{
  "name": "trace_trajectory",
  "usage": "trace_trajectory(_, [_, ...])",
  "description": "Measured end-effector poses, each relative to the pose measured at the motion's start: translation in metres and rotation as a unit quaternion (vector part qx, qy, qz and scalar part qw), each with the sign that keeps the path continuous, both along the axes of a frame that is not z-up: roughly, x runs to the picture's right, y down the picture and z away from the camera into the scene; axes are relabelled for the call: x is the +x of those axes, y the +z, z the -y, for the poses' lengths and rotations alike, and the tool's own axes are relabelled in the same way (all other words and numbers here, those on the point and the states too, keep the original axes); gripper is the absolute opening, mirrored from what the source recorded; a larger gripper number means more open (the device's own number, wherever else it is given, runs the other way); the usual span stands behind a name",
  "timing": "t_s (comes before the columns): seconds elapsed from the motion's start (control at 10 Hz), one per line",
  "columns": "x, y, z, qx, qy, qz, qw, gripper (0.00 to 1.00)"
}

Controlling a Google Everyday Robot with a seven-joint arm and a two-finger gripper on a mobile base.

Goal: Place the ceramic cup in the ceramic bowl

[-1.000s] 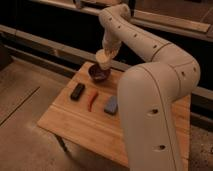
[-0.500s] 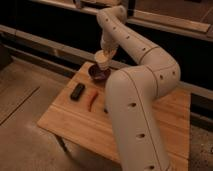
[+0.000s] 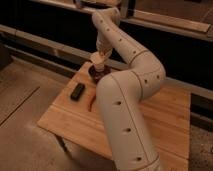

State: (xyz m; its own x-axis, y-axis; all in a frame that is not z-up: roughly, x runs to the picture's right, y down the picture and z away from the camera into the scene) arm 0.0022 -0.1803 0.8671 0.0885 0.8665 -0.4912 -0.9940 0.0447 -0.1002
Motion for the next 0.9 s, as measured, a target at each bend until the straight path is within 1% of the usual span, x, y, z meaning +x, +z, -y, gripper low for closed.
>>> trace_trajectory(0.2, [0.001,0.01,-0.007,-0.012,0.008,0.005,0.9999,0.0])
trace_trajectory(0.6, [0.011,0.023,-0.018,-0.027,0.026,0.012,0.9992,0.0])
trace_trajectory(0.9, [0.016,0.031,-0.025,-0.036,0.028,0.016,0.9988,0.0])
